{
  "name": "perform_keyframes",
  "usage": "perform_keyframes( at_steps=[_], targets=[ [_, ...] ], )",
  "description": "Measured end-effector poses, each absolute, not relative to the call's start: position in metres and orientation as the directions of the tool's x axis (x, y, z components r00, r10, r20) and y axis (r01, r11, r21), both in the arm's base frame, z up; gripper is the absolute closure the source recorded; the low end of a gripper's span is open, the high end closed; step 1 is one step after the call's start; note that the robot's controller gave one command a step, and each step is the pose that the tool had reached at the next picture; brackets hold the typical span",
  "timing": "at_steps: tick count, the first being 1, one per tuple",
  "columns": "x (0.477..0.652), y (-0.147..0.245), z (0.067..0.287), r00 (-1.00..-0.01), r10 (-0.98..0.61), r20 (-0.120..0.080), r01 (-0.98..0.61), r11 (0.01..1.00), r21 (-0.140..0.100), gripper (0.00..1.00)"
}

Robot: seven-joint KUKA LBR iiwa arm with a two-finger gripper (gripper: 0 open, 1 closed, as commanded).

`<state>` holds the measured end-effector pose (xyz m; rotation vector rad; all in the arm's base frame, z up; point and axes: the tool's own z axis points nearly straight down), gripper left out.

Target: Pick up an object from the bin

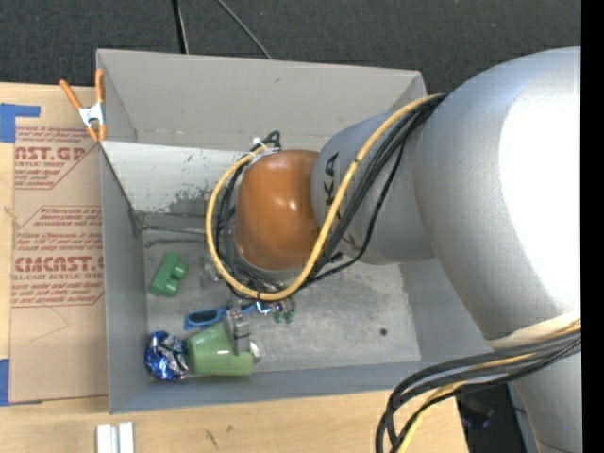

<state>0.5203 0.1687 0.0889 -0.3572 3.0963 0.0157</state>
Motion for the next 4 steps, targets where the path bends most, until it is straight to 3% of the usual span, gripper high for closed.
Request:
perform_keyframes(
  at_steps=[3, 4],
  targets=[
    [0.5222, 0.1655, 0.0889, -0.985, -0.172, -0.027, -0.172, 0.985, 0.005, 0.00],
    [0.5170, 0.1612, 0.0881, -0.988, 0.150, -0.031, 0.150, 0.989, 0.014, 0.00]
  ],
)
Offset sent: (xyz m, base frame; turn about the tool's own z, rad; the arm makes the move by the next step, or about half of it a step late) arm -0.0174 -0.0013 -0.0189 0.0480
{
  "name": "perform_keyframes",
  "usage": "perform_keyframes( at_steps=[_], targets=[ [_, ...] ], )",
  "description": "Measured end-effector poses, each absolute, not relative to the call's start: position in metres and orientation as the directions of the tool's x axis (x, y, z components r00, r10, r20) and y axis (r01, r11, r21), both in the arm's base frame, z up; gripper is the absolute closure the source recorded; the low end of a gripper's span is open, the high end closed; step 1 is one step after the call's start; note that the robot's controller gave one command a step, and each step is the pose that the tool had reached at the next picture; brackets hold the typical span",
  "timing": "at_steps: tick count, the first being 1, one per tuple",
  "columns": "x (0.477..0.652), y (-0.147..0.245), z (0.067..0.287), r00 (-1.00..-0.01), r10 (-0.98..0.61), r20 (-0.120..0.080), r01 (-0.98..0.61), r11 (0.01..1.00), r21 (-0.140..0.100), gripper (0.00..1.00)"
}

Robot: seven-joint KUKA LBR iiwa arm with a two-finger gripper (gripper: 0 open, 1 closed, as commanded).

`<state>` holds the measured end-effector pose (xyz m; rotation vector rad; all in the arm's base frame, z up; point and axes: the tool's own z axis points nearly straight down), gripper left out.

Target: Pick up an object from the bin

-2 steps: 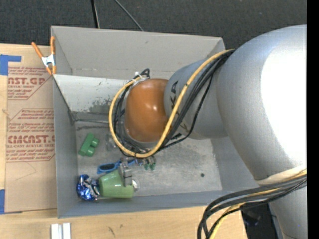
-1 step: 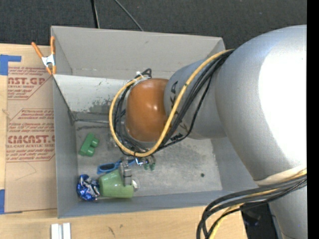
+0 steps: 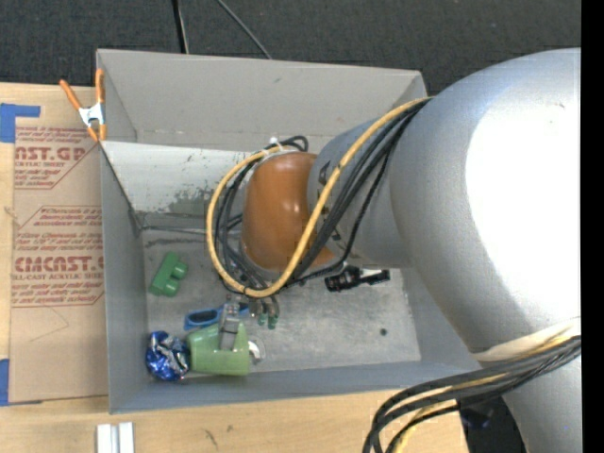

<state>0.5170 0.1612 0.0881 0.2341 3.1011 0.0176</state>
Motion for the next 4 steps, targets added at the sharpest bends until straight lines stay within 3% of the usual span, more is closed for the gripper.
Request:
perform_keyframes(
  at_steps=[1, 2, 3, 4],
  targets=[
    [0.515, 0.168, 0.090, -0.988, 0.151, -0.025, 0.150, 0.988, 0.024, 1.00],
    [0.502, 0.161, 0.115, -0.988, 0.157, 0.001, 0.157, 0.988, 0.001, 1.00],
    [0.502, 0.161, 0.115, -0.988, 0.157, 0.001, 0.157, 0.988, 0.001, 1.00],
    [0.571, 0.198, 0.070, -0.974, 0.225, -0.001, 0.225, 0.974, 0.001, 1.00]
  ],
)
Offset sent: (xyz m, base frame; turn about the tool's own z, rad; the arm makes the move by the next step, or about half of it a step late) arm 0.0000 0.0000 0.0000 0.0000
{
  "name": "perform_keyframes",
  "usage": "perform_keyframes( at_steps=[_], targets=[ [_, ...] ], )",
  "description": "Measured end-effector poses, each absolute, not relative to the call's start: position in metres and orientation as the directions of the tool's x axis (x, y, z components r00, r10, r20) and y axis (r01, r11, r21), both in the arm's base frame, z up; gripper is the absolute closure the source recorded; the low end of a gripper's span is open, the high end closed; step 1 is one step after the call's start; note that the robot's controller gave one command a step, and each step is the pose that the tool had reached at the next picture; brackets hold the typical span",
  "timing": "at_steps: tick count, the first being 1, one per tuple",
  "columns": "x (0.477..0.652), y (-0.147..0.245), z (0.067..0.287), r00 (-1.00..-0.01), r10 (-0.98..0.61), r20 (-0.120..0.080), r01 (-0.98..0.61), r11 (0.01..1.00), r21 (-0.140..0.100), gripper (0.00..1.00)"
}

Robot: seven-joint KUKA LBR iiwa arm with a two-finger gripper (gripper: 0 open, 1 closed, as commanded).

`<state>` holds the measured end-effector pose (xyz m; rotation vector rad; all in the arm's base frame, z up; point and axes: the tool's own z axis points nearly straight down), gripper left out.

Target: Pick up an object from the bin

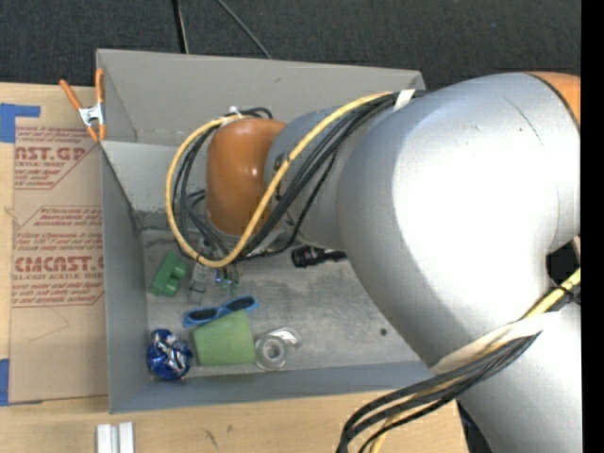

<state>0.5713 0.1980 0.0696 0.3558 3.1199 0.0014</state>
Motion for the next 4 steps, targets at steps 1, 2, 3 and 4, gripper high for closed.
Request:
perform_keyframes(
  at_steps=[1, 2, 3, 4],
  targets=[
    [0.572, 0.197, 0.070, -0.974, 0.225, -0.002, 0.225, 0.974, 0.000, 0.00],
    [0.583, 0.246, 0.070, -0.957, 0.291, -0.001, 0.291, 0.957, 0.004, 0.00],
    [0.583, 0.243, 0.070, -0.956, 0.293, -0.002, 0.293, 0.956, 0.001, 1.00],
    [0.583, 0.228, 0.215, -0.979, 0.203, -0.010, 0.203, 0.979, 0.004, 1.00]
  ],
)
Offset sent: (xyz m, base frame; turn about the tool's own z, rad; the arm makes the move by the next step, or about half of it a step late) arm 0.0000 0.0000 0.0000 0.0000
